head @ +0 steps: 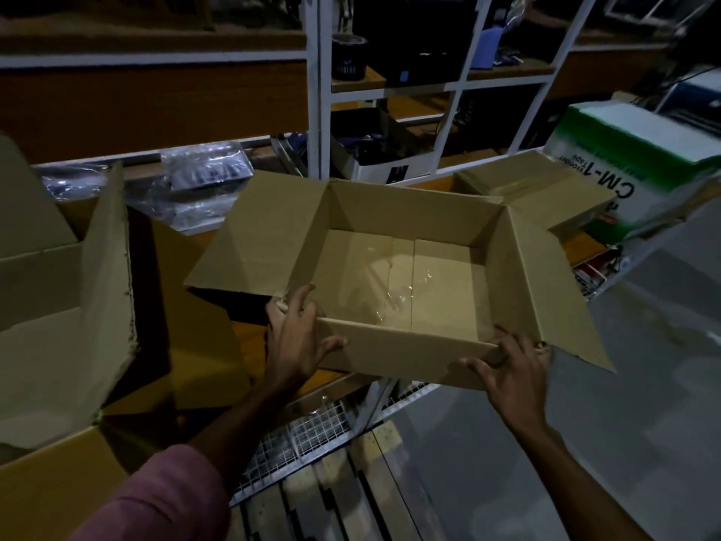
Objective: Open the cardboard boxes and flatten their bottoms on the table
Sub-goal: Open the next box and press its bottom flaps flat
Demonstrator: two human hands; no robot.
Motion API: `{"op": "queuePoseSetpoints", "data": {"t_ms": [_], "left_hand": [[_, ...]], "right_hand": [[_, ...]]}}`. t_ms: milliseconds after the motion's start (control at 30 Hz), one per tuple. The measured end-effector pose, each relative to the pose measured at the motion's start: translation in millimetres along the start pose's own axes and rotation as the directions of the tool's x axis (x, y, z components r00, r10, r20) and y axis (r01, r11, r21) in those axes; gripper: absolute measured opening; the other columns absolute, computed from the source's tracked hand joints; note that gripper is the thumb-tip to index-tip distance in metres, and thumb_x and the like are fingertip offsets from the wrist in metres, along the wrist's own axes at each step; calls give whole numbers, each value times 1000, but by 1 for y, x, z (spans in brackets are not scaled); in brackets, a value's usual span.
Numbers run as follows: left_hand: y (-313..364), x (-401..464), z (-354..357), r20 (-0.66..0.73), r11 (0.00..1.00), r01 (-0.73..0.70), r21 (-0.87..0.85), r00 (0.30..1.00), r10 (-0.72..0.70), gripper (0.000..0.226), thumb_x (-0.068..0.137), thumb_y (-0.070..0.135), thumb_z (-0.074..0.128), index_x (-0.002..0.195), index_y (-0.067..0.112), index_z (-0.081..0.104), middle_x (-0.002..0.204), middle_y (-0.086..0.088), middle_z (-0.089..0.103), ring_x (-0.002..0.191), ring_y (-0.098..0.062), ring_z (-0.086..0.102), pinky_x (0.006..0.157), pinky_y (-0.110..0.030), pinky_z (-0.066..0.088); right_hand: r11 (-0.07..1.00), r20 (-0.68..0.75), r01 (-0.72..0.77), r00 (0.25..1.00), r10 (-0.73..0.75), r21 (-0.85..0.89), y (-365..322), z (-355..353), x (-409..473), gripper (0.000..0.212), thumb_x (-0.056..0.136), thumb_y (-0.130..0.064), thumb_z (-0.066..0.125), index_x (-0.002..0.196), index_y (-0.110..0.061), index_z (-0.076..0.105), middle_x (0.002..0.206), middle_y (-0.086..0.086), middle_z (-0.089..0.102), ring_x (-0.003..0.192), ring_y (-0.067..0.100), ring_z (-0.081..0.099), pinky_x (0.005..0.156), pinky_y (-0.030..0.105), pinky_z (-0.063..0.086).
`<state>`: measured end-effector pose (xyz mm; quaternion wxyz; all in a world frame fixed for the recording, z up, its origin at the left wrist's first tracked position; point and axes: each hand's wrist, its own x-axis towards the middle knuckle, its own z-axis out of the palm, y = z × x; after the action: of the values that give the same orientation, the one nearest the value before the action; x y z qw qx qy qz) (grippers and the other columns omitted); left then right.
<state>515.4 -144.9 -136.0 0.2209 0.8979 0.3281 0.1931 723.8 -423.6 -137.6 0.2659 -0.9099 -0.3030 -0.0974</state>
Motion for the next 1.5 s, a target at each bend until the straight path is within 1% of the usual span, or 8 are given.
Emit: {"op": "queuePoseSetpoints", "data": {"t_ms": [200,333,467,667,800,1033,1167,1500], "left_hand": [[62,-24,-31,-92,998,-39,40,995,43,55,70,56,82,101,16,59,166,8,20,145,-41,15,105,-66,38],[109,-41,-58,-196,994,-80,69,976,92,57,69,53,84,99,13,58,167,4,21,144,-43,16,106,-66,37],[145,-59,-97,-285,986,-134,100,946,157,58,69,54,83,103,13,59,165,1,26,143,-46,20,106,-67,34],[169,-85,-179,-445,973,-111,202,875,192,60,70,60,82,105,19,57,148,0,45,133,-43,36,96,-60,45],[176,-107,-244,-523,967,-51,250,833,179,62,68,59,80,106,15,60,137,-4,53,128,-43,37,104,-62,40],[140,-151,-347,-628,947,108,304,769,114,64,64,58,85,105,17,58,126,-5,59,116,-37,41,86,-46,43],[104,-185,-402,-655,935,191,301,754,57,65,65,62,81,105,17,59,122,-6,60,117,-38,44,98,-54,37],[-26,-254,-521,-648,909,342,239,753,-113,64,61,73,73,99,28,49,115,-6,58,118,-40,46,95,-60,44]], "right_hand": [[996,-72,82,994,-79,38,22,-57,-10,50,74,-57,80,99,-16,65,134,2,62,102,39,61,92,25,19],[989,-163,140,978,-131,41,26,-109,-14,50,75,-58,78,94,-13,65,137,5,61,107,40,60,87,29,23],[977,-256,209,947,-194,33,14,-160,-10,58,69,-59,82,90,-8,65,135,9,62,108,33,63,95,48,35],[939,-333,327,902,-275,108,-36,-214,5,61,63,-57,77,95,-5,69,134,11,63,114,32,62,102,49,33],[905,-313,398,888,-338,152,-83,-236,19,66,63,-52,84,108,-6,67,139,9,60,121,30,57,110,58,28],[780,-310,578,807,-503,241,-195,-252,24,67,65,-49,87,113,-8,65,132,11,63,118,30,57,104,57,38],[712,-306,639,767,-564,290,-268,-245,16,69,63,-51,88,113,-9,66,124,12,65,112,32,60,101,55,42],[629,-197,676,726,-659,384,-451,-200,-36,65,64,-57,85,108,-15,64,107,8,64,99,27,60,94,56,46]]}}
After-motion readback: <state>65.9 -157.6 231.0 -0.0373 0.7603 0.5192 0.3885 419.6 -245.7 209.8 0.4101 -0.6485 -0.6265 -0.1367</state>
